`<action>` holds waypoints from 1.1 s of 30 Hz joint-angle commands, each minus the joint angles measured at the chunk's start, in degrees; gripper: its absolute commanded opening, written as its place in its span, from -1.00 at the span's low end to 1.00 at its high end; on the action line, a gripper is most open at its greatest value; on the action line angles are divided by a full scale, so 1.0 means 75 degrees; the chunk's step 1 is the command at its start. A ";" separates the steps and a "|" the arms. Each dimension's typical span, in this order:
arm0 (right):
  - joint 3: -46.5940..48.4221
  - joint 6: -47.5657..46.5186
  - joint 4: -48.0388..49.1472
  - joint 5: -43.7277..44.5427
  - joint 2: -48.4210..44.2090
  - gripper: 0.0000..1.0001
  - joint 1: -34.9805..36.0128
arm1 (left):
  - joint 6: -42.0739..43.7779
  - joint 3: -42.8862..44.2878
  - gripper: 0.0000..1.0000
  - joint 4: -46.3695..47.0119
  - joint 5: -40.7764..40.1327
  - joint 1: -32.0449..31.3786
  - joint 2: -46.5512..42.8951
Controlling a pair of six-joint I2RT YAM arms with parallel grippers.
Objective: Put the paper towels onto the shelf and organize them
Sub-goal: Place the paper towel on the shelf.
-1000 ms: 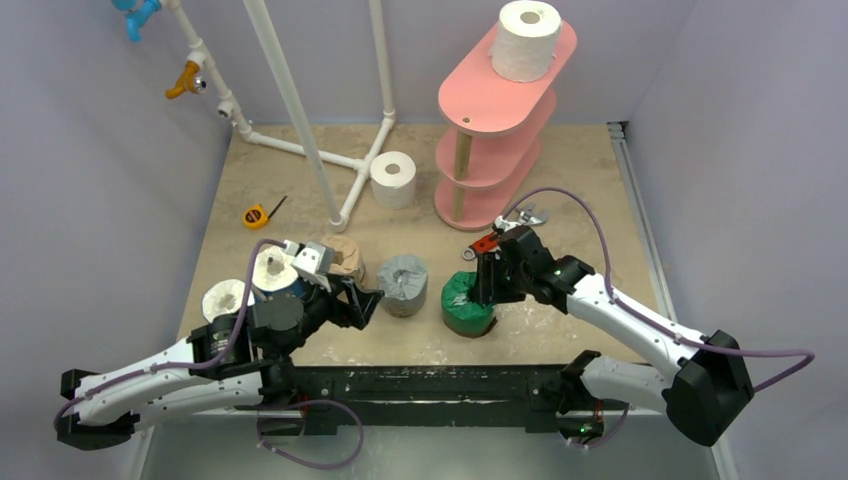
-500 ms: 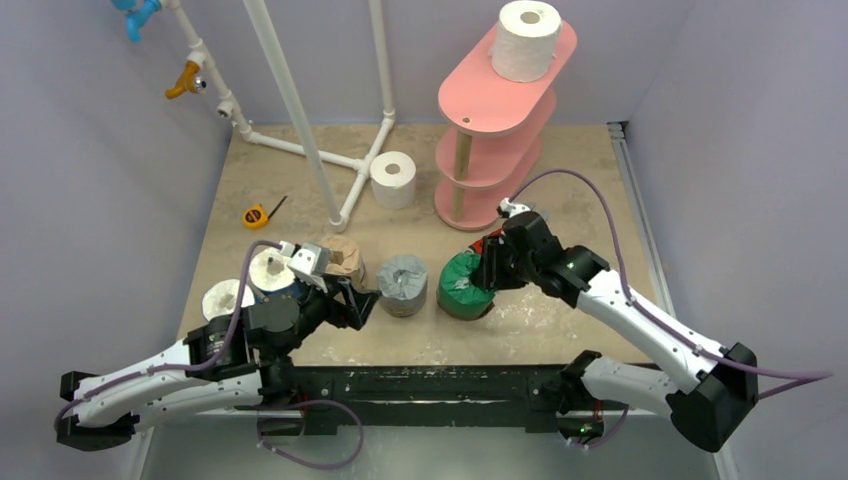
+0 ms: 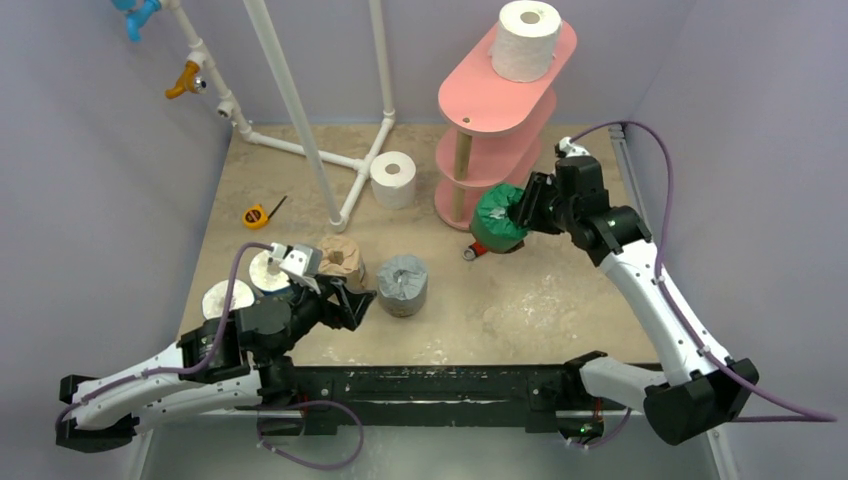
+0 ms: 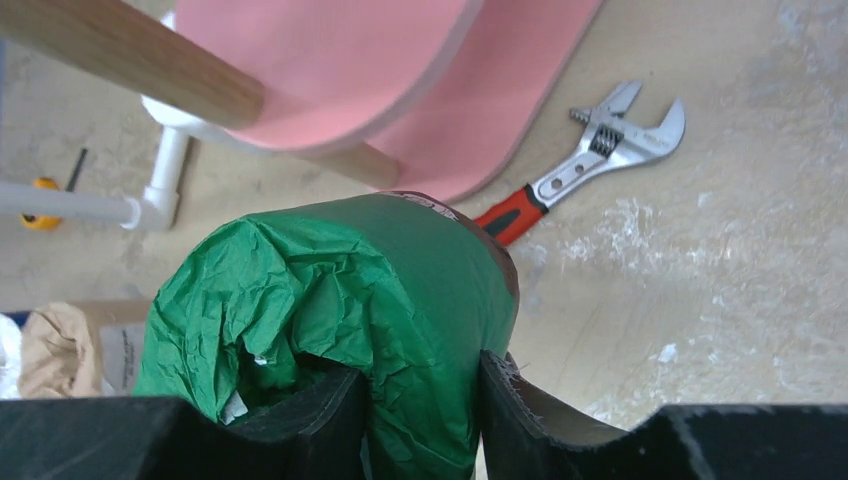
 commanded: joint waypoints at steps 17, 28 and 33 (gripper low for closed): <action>0.3245 0.0497 0.0420 -0.0075 0.1668 -0.21 -0.0747 | 0.0160 0.0115 0.50 -0.0410 -0.0290 0.0004 -0.0851; 0.3665 0.0576 0.0417 0.0068 0.2139 -0.20 -0.0786 | 0.0072 0.0112 0.51 -0.0532 -0.0315 0.0010 -0.0981; 0.3757 0.0607 0.0501 0.0111 0.2300 -0.20 -0.0820 | 0.0054 0.0124 0.51 -0.0538 -0.0318 0.0004 -0.0936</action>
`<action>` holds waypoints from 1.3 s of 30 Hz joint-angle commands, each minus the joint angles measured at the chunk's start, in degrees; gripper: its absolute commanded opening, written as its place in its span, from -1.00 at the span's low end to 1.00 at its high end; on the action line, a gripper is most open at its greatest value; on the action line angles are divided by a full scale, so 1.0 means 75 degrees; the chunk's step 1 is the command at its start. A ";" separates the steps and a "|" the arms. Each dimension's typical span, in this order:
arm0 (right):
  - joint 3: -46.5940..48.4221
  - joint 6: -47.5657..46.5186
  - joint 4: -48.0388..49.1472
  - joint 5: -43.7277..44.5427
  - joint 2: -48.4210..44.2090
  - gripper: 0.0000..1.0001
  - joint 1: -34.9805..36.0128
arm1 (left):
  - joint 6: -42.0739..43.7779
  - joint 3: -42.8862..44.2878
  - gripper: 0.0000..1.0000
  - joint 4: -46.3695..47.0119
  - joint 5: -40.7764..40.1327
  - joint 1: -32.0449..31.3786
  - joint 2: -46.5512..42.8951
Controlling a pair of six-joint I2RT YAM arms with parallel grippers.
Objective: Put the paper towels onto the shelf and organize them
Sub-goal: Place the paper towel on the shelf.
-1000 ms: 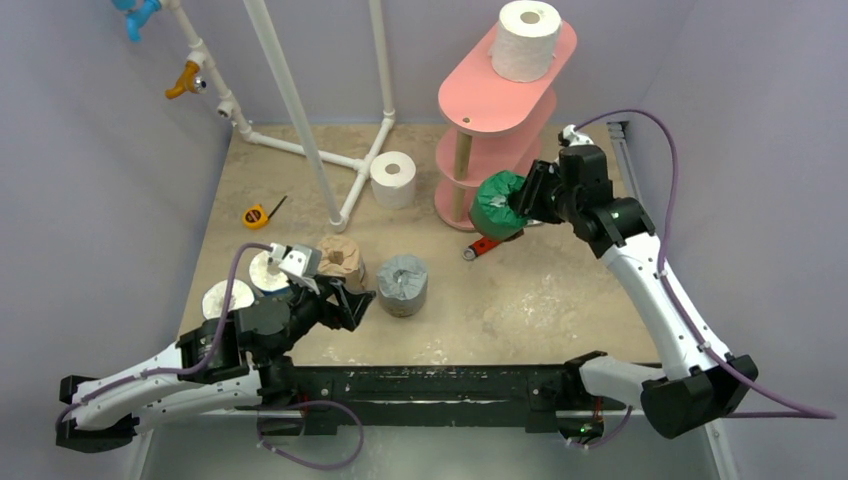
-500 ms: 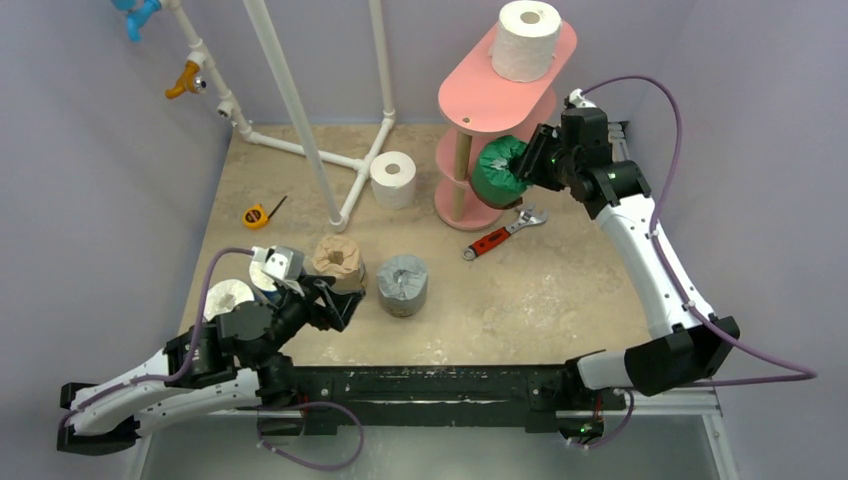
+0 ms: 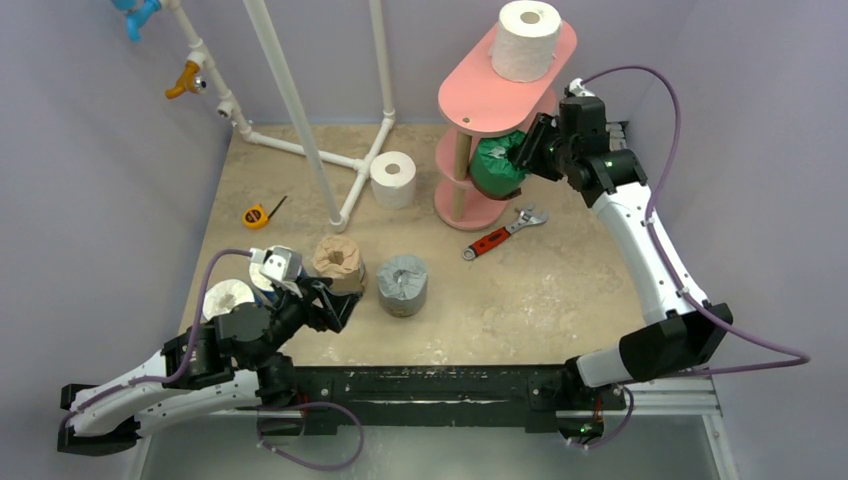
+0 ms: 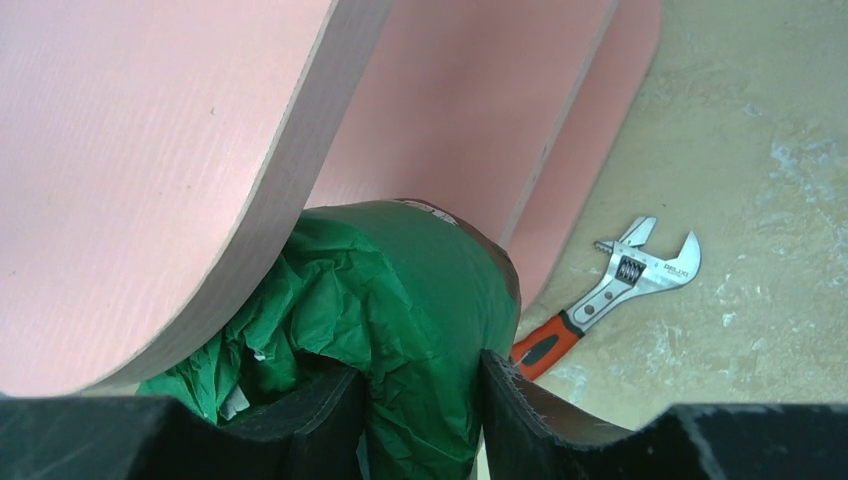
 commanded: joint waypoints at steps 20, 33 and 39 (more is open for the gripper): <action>0.0480 0.0623 0.1035 -0.0228 0.0149 -0.06 -0.0175 | -0.0100 0.0119 0.51 0.0170 -0.0161 0.0004 0.0203; -0.1141 0.1370 0.2275 -0.0438 -0.0418 -0.09 -0.0187 | -0.0145 0.0072 0.50 0.0202 -0.0117 0.0004 0.0238; -0.1779 0.1652 0.2896 -0.0426 -0.0644 -0.11 -0.0194 | -0.0142 0.0046 0.50 0.0194 -0.0121 0.0004 0.0250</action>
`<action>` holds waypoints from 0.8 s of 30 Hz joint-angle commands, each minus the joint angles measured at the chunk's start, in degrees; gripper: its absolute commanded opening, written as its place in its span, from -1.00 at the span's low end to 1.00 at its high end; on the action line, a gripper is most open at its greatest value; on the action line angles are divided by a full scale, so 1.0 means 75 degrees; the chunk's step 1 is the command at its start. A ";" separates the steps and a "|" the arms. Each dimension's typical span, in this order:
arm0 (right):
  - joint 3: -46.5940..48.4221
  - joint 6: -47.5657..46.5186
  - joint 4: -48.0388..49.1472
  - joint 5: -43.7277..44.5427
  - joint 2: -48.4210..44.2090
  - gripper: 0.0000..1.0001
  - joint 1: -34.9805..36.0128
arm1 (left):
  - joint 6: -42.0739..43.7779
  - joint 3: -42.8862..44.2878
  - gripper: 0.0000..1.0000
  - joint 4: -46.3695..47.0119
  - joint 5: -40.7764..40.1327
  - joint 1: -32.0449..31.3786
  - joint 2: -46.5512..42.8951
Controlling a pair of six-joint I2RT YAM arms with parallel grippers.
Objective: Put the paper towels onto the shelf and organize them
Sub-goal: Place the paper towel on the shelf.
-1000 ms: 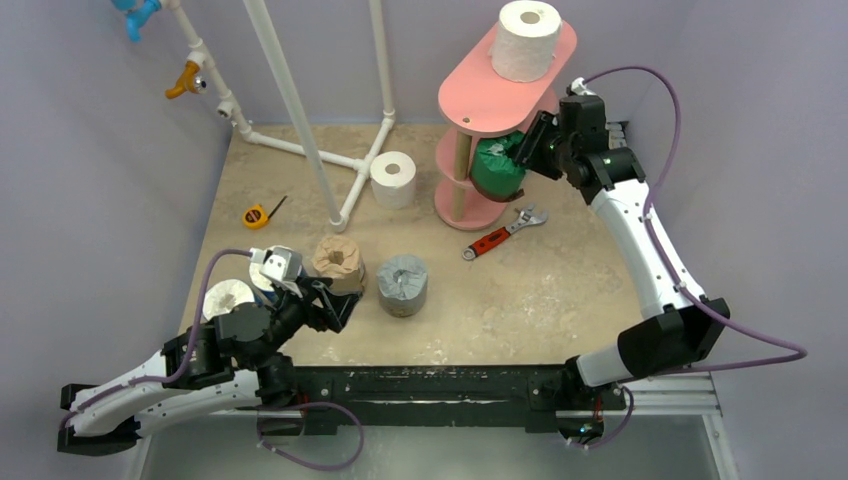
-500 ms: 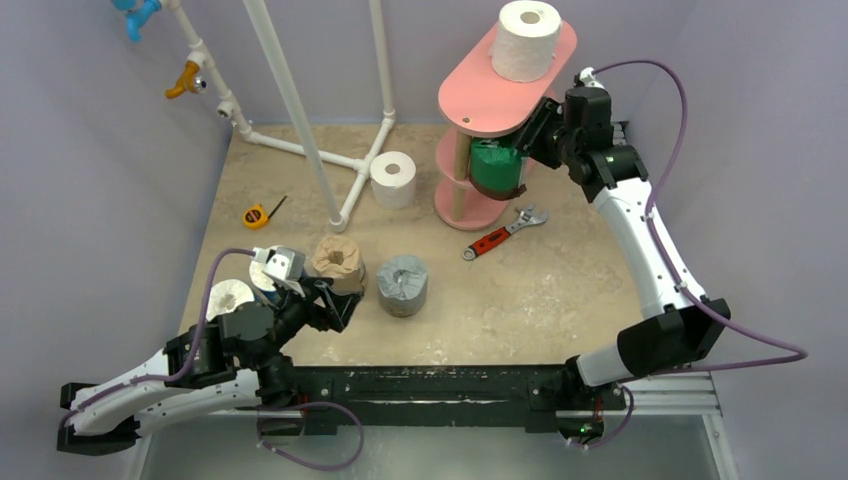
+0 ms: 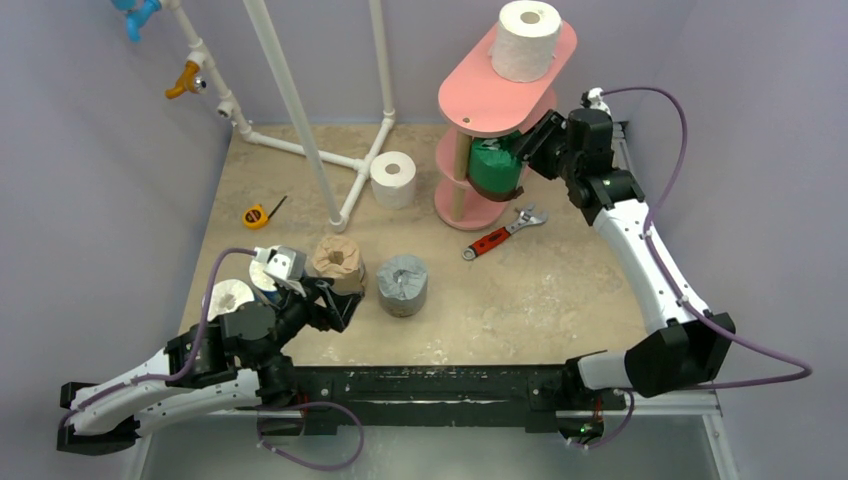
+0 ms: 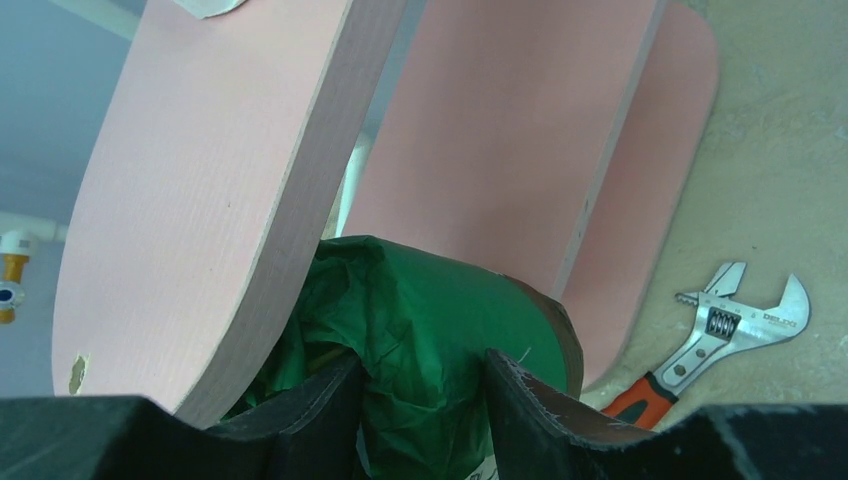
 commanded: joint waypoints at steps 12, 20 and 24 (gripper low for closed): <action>-0.0442 0.0708 0.1112 0.0052 -0.0258 -0.12 -0.0020 | -0.0134 0.0057 0.50 0.0173 -0.0121 0.0004 0.0022; -0.0371 0.0704 0.1221 0.0081 -0.0115 -0.11 -0.0102 | -0.0135 0.0066 0.50 0.0213 -0.0120 0.0004 0.0124; -0.0514 0.0774 0.1487 0.0104 -0.0263 -0.10 -0.0180 | -0.0132 0.0077 0.50 0.0215 -0.0137 0.0004 0.0140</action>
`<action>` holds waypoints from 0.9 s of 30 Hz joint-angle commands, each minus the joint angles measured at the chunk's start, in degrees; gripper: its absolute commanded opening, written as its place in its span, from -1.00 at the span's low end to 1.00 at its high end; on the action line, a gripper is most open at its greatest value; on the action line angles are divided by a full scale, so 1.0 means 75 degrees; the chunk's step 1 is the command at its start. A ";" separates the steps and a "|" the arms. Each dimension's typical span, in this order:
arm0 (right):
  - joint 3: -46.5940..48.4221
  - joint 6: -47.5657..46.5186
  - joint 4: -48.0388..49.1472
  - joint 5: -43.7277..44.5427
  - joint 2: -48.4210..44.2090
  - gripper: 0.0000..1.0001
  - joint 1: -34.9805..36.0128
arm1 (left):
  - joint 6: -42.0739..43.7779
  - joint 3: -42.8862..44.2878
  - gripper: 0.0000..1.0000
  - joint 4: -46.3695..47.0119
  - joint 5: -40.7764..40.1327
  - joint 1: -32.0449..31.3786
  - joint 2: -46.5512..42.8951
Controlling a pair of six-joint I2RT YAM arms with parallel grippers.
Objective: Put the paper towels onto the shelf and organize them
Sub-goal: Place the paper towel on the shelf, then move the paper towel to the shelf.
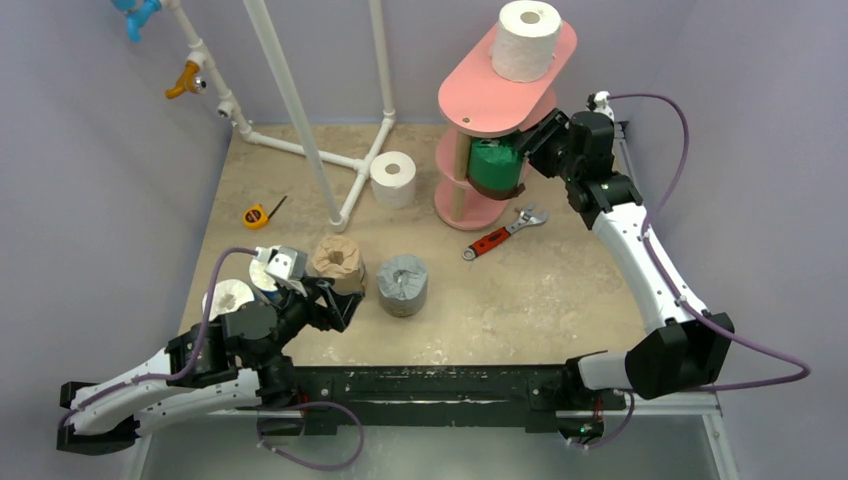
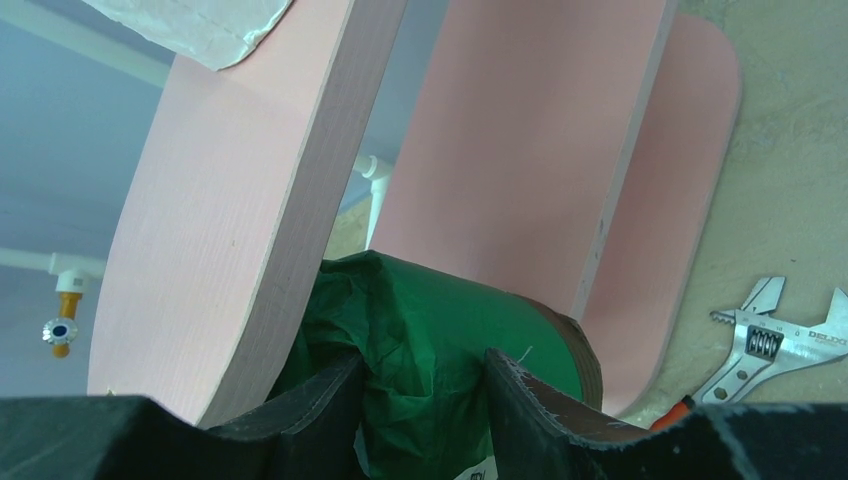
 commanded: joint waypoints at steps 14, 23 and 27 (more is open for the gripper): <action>-0.0037 0.0122 0.0663 -0.0030 -0.0047 -0.03 -0.0200 | -0.0140 0.0069 0.50 0.0317 -0.0052 0.0004 0.0268; -0.0301 -0.0156 0.0350 -0.0014 -0.0494 0.13 -0.0290 | -0.0109 0.0107 0.51 0.0383 0.0005 0.0004 0.0387; -0.0442 -0.0159 0.0363 -0.0039 -0.0660 0.18 -0.0311 | -0.0115 0.0119 0.50 0.0450 0.0060 0.0004 0.0455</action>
